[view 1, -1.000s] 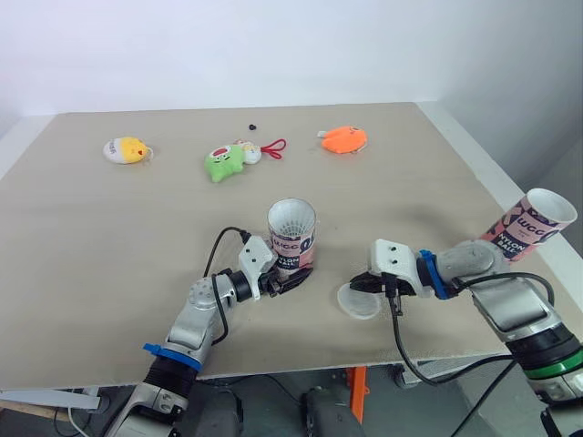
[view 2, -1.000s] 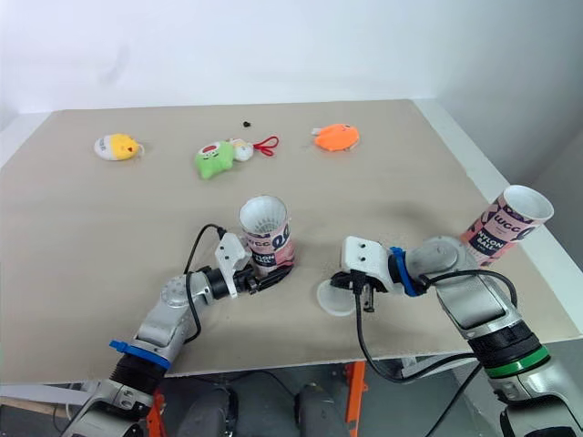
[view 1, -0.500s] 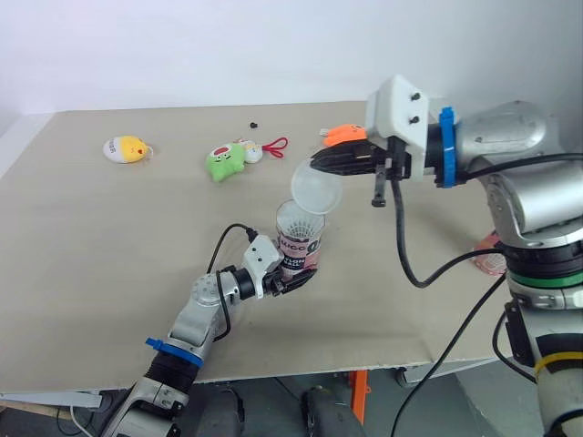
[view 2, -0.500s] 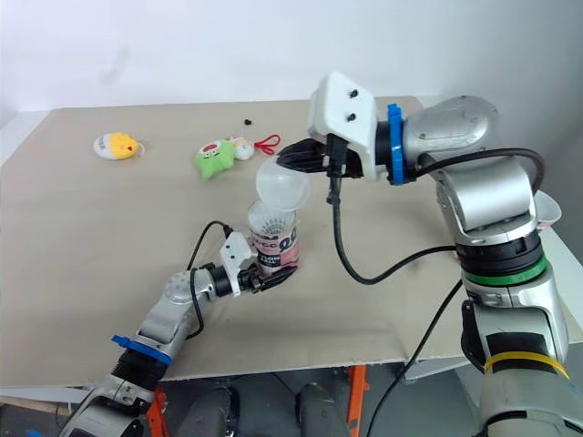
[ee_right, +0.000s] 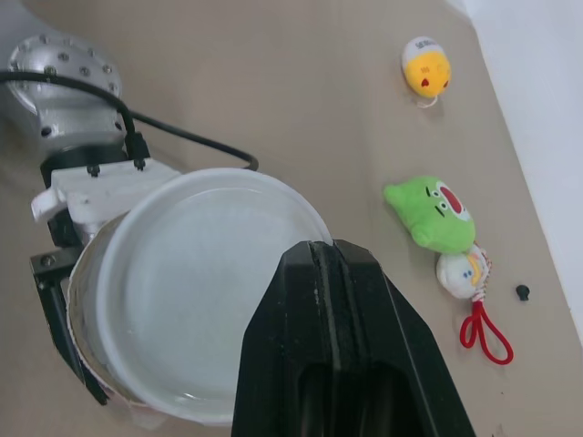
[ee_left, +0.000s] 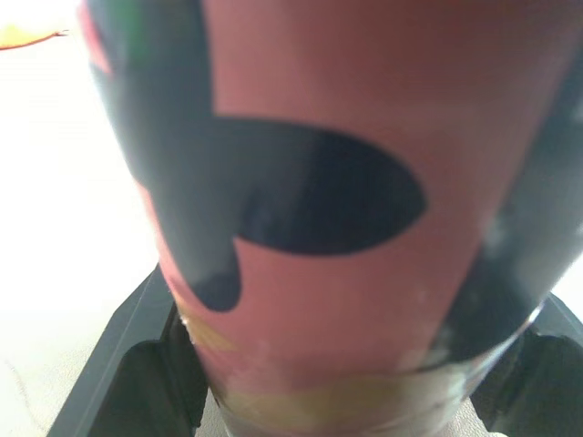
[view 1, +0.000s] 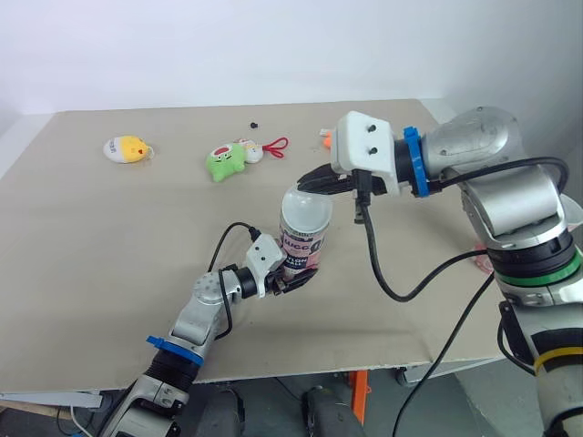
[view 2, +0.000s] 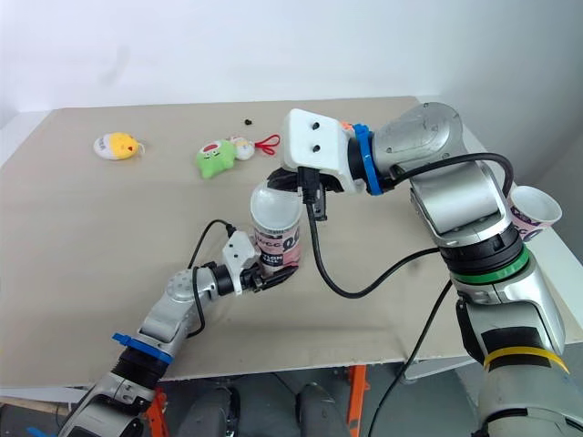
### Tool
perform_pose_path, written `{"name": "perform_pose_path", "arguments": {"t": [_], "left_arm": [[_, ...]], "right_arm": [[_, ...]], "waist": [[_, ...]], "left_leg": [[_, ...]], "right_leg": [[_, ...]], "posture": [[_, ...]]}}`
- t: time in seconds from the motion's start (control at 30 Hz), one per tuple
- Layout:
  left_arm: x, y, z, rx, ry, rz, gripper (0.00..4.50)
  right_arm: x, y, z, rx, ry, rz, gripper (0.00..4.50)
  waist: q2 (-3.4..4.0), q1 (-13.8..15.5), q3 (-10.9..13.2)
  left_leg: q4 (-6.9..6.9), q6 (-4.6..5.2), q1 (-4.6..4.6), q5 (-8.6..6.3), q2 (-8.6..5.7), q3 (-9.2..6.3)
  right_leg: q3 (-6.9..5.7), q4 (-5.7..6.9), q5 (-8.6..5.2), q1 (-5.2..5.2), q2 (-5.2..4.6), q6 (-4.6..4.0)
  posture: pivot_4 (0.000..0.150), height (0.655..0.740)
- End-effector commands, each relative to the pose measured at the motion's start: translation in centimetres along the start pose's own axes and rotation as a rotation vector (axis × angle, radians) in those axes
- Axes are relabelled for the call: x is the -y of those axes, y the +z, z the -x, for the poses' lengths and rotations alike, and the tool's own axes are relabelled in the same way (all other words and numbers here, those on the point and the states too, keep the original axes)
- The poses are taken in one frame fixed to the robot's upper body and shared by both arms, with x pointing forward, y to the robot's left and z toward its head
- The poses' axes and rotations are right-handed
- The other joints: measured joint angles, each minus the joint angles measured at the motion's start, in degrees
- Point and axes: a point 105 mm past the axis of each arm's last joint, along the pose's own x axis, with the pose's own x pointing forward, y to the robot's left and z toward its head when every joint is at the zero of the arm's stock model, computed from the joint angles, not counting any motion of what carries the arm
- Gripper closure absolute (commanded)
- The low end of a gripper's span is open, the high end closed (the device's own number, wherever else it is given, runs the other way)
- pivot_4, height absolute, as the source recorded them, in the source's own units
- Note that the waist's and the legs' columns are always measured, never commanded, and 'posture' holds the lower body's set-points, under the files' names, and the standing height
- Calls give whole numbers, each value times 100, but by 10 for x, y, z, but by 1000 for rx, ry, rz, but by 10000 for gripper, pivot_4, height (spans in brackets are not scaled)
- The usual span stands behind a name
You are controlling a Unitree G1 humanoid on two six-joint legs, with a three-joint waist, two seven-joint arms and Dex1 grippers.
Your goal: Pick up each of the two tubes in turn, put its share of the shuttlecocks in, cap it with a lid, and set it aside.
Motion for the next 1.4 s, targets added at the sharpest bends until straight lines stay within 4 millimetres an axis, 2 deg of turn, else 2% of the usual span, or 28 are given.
{"name": "perform_pose_path", "arguments": {"t": [0.03,0.47,0.73,0.93,1.4], "left_arm": [[6,-30,5,-117,-5,53,15254],[9,-32,4,-123,-15,55,15254],[9,-32,4,-125,-15,56,15254],[9,-32,5,-126,-16,57,15254],[9,-32,5,-130,-20,63,15254]], "right_arm": [[-1,8,4,-10,6,63,44629],[-8,9,4,-36,34,109,44629],[-20,-5,-8,-74,60,124,44629],[-22,-7,-11,-81,62,135,44629],[7,10,6,-60,-57,194,44629]], "waist": [[0,0,0],[0,2,0],[0,3,-1],[0,1,-2],[1,2,-1]], "left_leg": [[-1,0,0,0,0,0],[-5,-1,-7,-1,-7,-2],[-13,0,-16,-1,-6,-6],[-14,0,-20,-1,-6,-5],[-15,0,-23,-1,-6,-5]], "right_leg": [[0,0,0,0,0,0],[-3,-15,-6,2,-10,3],[-12,-43,6,4,-13,19],[-13,-60,16,6,-16,26],[-17,-64,17,5,-18,22]], "posture": [[1500,7400],[1500,7400],[1500,7400],[1500,7400],[1500,7400]]}}
